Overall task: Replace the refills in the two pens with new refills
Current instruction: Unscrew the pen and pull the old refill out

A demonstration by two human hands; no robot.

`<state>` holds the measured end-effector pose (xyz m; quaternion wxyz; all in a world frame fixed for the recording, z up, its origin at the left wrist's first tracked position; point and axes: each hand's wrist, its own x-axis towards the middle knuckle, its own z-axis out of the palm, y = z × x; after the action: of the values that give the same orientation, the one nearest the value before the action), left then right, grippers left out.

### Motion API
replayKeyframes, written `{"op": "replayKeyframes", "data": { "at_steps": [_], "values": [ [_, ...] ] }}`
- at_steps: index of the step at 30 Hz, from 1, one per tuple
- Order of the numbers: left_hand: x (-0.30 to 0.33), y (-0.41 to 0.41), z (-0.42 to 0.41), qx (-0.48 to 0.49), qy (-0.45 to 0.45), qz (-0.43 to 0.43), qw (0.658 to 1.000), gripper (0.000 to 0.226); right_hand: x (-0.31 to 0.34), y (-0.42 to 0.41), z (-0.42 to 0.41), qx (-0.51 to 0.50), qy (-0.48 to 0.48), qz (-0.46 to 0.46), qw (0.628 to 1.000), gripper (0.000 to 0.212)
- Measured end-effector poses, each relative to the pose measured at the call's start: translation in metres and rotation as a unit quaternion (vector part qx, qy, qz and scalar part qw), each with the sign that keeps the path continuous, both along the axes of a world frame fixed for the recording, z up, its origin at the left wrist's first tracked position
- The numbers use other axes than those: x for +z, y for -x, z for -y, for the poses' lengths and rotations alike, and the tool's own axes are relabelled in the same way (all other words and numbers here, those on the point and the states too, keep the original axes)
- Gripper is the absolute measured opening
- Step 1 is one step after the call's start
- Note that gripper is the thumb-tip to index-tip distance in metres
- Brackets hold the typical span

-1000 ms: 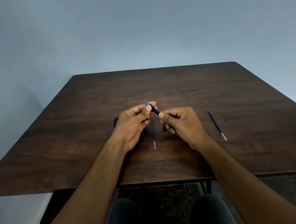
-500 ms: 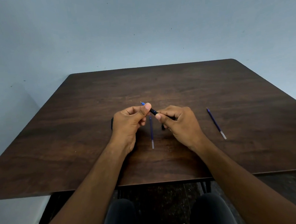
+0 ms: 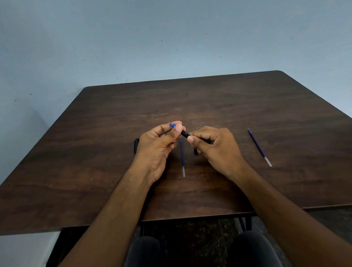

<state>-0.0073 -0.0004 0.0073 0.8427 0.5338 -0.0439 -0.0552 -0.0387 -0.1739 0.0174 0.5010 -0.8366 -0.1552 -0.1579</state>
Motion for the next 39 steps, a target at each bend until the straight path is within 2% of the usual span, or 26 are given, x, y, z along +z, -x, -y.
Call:
{"op": "replayKeyframes", "data": {
  "at_steps": [6, 12, 22, 29, 34, 39],
  "values": [
    [-0.0016, -0.0011, 0.0001, -0.006, -0.004, 0.010, 1.000, 0.043, -0.0010, 0.0008, 0.0009, -0.003, 0.002, -0.003, 1.000, 0.012],
    [-0.0033, 0.0000, -0.0056, -0.081, -0.046, 0.044, 0.995, 0.034, -0.0014, 0.0005, 0.0019, -0.015, 0.009, -0.016, 1.000, 0.012],
    [-0.0037, -0.0015, -0.0023, -0.007, -0.029, 0.010, 1.000, 0.021, -0.0017, 0.0001, 0.0000, -0.002, -0.002, -0.008, 1.000, 0.013],
    [-0.0050, -0.0033, -0.0035, -0.037, -0.037, 0.037, 0.998, 0.048, -0.0023, -0.0006, 0.0006, -0.014, -0.010, -0.008, 1.000, 0.011],
    [-0.0024, -0.0001, -0.0055, -0.066, -0.035, 0.048, 0.996, 0.029, -0.0019, 0.0002, 0.0006, -0.022, -0.007, -0.010, 1.000, 0.010],
    [0.0014, 0.0035, -0.0030, -0.010, -0.051, 0.016, 0.999, 0.021, -0.0020, -0.0001, -0.0005, -0.012, -0.017, -0.008, 1.000, 0.013]
  ]
}}
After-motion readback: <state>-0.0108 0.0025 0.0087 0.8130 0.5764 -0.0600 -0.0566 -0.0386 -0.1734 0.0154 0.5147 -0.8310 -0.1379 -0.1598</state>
